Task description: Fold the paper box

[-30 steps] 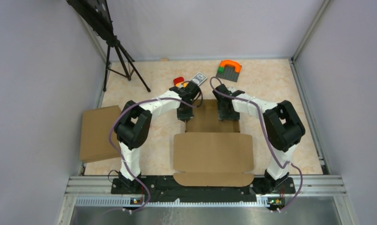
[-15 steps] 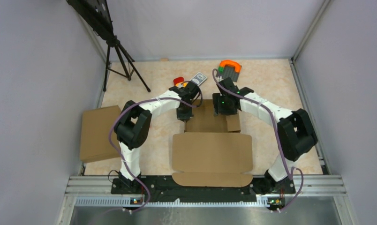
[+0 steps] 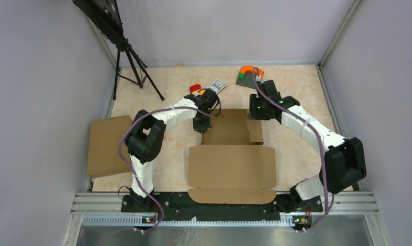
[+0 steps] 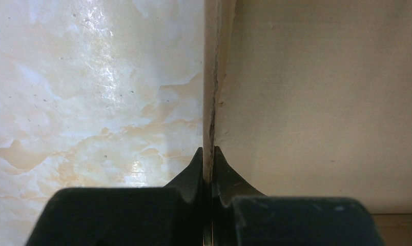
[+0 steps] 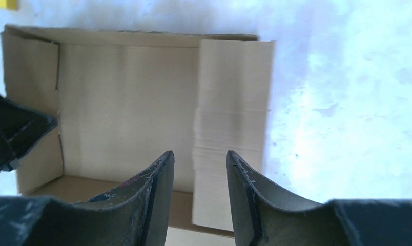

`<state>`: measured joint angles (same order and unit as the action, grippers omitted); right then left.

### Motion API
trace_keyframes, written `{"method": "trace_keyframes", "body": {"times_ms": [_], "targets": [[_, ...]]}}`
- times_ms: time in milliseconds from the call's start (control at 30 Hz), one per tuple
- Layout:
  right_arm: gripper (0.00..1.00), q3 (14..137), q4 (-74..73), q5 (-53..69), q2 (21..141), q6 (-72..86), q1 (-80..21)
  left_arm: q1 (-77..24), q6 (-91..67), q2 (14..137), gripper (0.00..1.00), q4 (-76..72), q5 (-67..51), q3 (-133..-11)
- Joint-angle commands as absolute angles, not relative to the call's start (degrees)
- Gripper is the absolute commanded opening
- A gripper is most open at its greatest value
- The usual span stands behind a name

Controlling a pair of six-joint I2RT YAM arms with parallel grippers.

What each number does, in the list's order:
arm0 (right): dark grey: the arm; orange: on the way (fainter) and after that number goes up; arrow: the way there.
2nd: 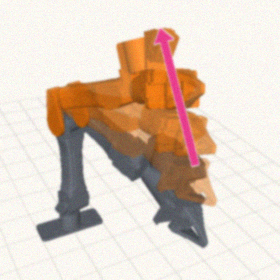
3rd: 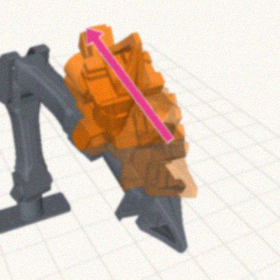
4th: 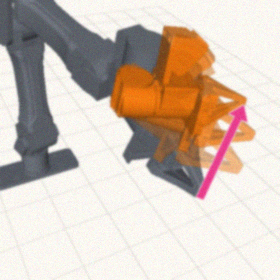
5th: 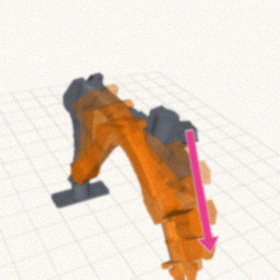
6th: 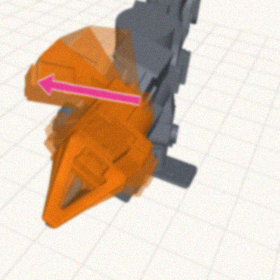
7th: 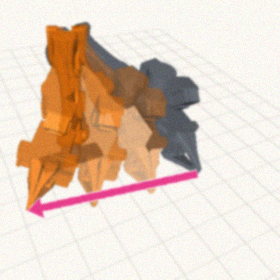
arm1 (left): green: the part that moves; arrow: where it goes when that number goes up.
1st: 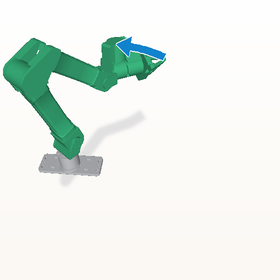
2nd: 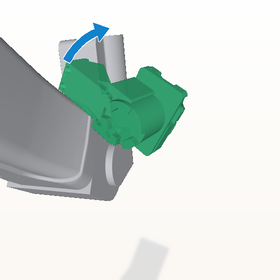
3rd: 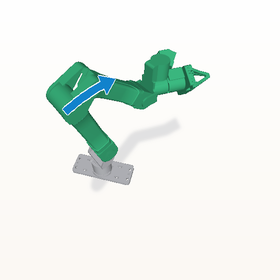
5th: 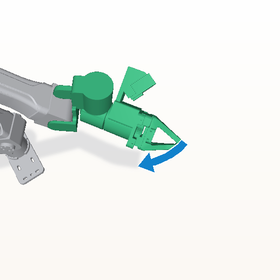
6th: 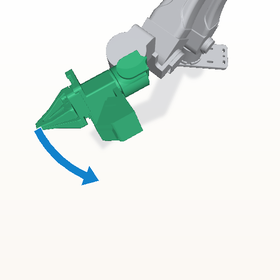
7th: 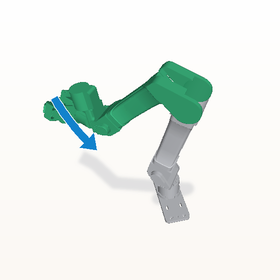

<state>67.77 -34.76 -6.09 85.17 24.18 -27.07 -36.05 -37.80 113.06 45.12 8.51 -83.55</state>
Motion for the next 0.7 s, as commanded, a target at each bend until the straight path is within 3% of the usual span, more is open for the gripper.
{"method": "trace_keyframes", "body": {"times_ms": [0, 33, 100, 167, 333, 500, 667], "targets": [[0.43, 63.89, -32.22, -4.7, 80.3, 23.56, -21.75, -35.84, -38.14, 114.05, 0.0, 46.57, 7.47, -85.36], [0.47, 62.94, -32.03, -3.83, 80.02, 23.2, -20.42, -35.78, -38.14, 114.08, 0.0, 46.58, 7.39, -85.29], [0.68, 61.18, -31.72, -2.29, 80.38, 22.2, -19.01, -35.78, -38.14, 114.12, 0.0, 46.54, 7.31, -85.34], [0.79, 59.5, -30.79, -1.05, 81.3, 21.19, -18.8, -35.77, -38.06, 114.08, 0.0, 46.5, 7.21, -85.26], [0.81, 56.56, -27.09, 1.79, 84.26, 22.0, -18.24, -35.84, -38.14, 114.0, 0.0, 46.49, 7.14, -85.05], [0.76, 57.79, -26.16, 4.11, 87.72, 22.24, -18.27, -35.78, -38.22, 113.94, 0.0, 46.32, 6.76, -85.04], [0.78, 57.12, -24.85, 3.72, 81.18, 22.02, -17.58, -35.79, -38.09, 113.75, 0.0, 46.41, 6.81, -85.02]]}}
